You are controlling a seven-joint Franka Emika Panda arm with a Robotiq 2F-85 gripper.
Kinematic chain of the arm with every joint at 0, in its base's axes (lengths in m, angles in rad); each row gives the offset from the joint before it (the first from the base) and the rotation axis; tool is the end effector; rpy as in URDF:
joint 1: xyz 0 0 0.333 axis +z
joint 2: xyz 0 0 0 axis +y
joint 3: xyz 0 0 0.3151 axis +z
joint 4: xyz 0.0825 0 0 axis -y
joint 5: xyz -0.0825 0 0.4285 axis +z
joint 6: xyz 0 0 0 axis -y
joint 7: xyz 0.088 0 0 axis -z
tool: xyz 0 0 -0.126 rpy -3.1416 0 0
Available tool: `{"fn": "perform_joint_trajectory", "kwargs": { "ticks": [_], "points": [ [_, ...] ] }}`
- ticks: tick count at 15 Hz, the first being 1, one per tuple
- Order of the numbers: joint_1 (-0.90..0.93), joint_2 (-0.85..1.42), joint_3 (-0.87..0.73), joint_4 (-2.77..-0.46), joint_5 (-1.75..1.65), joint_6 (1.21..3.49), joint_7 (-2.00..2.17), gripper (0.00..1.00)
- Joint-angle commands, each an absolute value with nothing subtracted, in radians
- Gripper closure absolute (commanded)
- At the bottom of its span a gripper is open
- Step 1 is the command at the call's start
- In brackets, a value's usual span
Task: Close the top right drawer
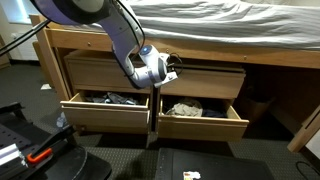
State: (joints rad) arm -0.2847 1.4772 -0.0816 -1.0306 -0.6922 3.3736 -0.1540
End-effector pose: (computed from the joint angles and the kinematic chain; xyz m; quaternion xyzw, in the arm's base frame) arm 0.7528 -0.1826 -0.0508 0.8724 0.2885 0.3488 0.1841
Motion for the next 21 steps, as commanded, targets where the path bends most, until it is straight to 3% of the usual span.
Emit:
{"fn": "perform_joint_trajectory", "kwargs": {
  "ticks": [1,5,6,10,12,16,17,21],
  "points": [
    [-0.376,1.473,0.098,-1.086,-0.901,3.414,-0.274,0.0],
    [-0.481,1.455,0.301,-1.179,-1.163,3.376,-0.386,0.0],
    [-0.411,1.478,0.208,-1.103,-1.077,3.384,-0.298,0.0],
    [-0.451,1.478,0.278,-1.136,-1.136,3.384,-0.354,0.0],
    [-0.346,1.476,0.129,-1.032,-0.947,3.387,-0.238,0.0],
    [-0.303,1.472,-0.048,-1.009,-0.651,3.392,-0.172,0.0],
    [-0.336,1.472,0.035,-1.026,-0.741,3.386,-0.217,0.0],
    [-0.321,1.472,-0.028,-1.011,-0.673,3.387,-0.181,0.0]
  ]
}}
